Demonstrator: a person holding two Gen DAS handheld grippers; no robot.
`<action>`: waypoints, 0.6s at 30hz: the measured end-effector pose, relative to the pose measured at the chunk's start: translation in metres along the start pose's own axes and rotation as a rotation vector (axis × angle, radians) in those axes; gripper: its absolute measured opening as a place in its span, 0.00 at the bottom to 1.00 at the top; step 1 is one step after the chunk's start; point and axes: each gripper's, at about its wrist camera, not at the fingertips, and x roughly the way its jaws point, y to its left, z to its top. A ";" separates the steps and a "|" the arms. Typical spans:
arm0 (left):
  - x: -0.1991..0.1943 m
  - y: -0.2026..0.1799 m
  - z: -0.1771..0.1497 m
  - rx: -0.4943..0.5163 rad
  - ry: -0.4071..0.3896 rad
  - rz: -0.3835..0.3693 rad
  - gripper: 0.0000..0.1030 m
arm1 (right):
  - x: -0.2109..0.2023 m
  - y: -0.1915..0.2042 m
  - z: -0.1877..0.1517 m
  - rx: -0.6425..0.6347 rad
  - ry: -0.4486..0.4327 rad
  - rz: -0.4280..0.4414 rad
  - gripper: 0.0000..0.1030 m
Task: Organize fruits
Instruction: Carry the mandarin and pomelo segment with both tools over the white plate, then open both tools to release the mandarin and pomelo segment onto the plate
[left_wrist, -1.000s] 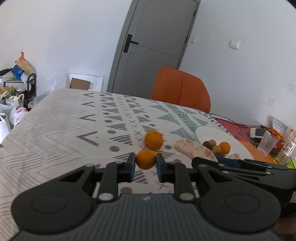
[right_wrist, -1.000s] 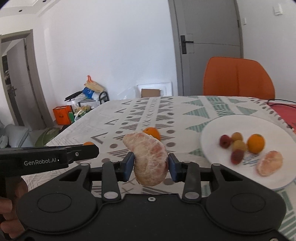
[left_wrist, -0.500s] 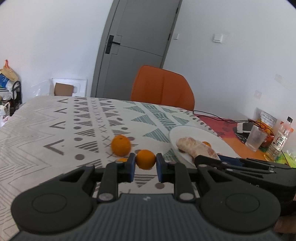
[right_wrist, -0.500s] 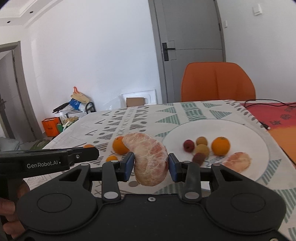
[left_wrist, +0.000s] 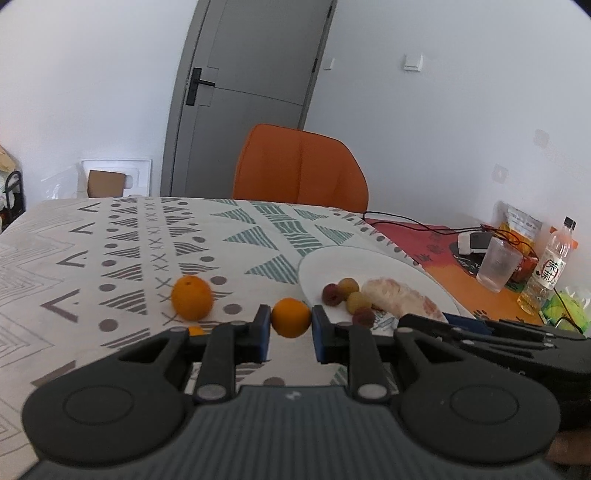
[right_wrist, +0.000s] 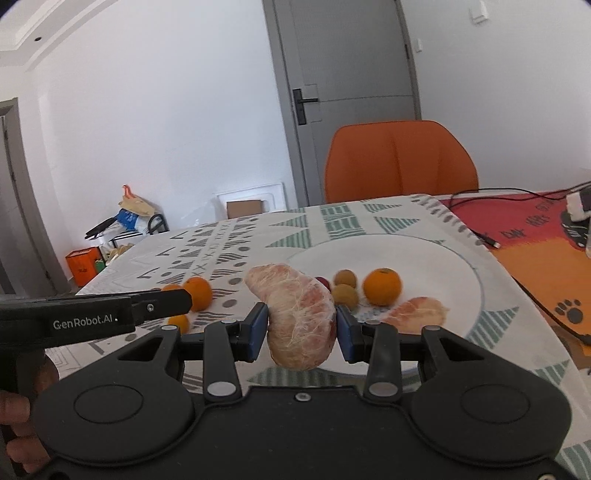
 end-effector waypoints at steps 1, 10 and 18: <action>0.001 -0.002 0.000 0.003 0.001 -0.002 0.21 | 0.000 -0.003 0.000 0.006 0.001 -0.003 0.37; 0.021 -0.020 0.002 0.024 0.023 -0.017 0.21 | 0.001 -0.032 -0.003 0.059 0.008 -0.029 0.37; 0.041 -0.032 0.003 0.036 0.049 -0.030 0.21 | 0.007 -0.047 -0.003 0.105 -0.002 -0.032 0.50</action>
